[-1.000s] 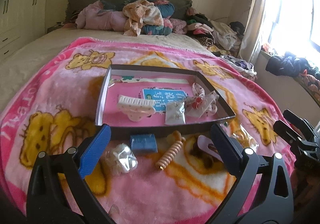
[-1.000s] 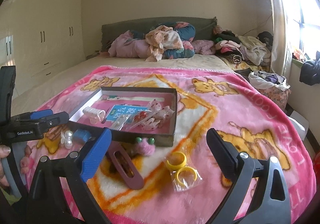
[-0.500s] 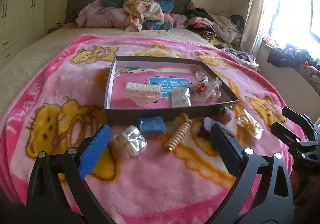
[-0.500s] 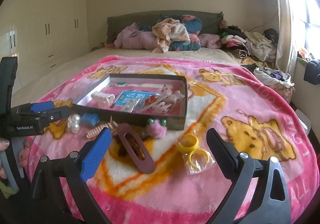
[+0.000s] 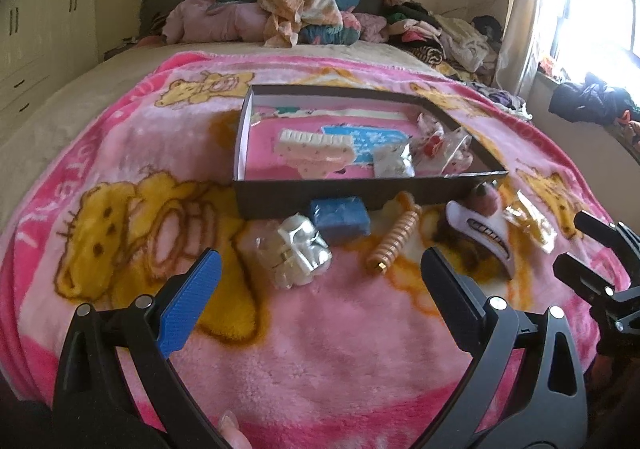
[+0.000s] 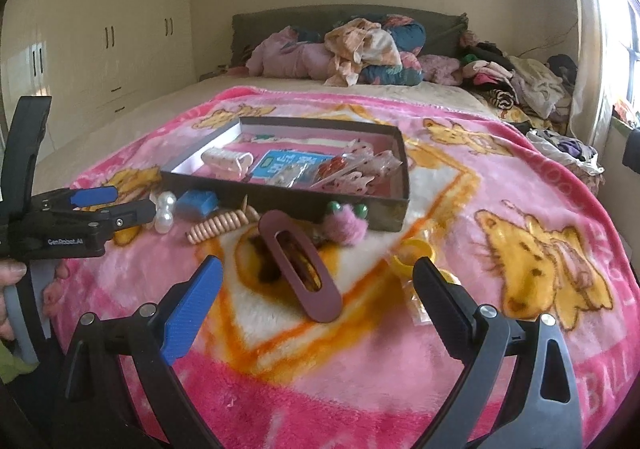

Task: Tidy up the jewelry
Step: 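Grasp the maroon claw clip with the right tool while the left tool approaches the clear flower clip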

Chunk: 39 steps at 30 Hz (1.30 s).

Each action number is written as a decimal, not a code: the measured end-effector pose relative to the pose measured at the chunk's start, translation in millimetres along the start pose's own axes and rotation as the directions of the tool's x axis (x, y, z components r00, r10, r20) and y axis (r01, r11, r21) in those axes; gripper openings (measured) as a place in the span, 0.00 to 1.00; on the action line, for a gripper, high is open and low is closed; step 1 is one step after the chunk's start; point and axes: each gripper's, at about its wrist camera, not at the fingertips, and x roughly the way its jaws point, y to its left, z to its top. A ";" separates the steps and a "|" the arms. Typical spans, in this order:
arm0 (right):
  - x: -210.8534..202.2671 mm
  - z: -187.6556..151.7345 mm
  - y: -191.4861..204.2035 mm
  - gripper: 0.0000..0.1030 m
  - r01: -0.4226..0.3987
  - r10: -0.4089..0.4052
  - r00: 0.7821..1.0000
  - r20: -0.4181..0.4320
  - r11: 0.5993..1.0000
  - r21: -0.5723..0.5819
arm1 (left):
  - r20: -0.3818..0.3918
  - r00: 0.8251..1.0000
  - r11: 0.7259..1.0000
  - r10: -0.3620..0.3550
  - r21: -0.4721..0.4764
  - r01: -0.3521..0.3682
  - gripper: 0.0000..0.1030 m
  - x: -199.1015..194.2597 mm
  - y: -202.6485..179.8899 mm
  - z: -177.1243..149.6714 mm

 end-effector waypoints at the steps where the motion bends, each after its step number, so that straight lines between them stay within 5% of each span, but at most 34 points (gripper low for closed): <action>1: 2.8 0.1 0.3 0.90 0.000 0.000 1.000 -0.006 1.000 0.000 | -0.003 1.000 1.000 0.001 -0.003 -0.001 0.89 2.4 1.4 -1.1; 23: 80.0 -2.3 -13.3 0.89 -0.034 0.038 0.982 -0.183 0.999 0.023 | -0.011 1.000 0.998 -0.022 -0.054 0.022 0.89 34.5 33.0 -4.8; 32: 92.8 3.7 -3.1 0.50 -0.042 0.040 0.978 -0.205 0.999 -0.002 | -0.024 0.999 0.997 -0.043 -0.068 0.042 0.87 44.0 35.4 -1.2; 39: 90.1 2.5 4.6 0.26 -0.058 0.057 0.978 -0.200 0.998 0.000 | -0.020 0.997 0.996 -0.075 -0.047 0.074 0.55 44.4 30.9 0.3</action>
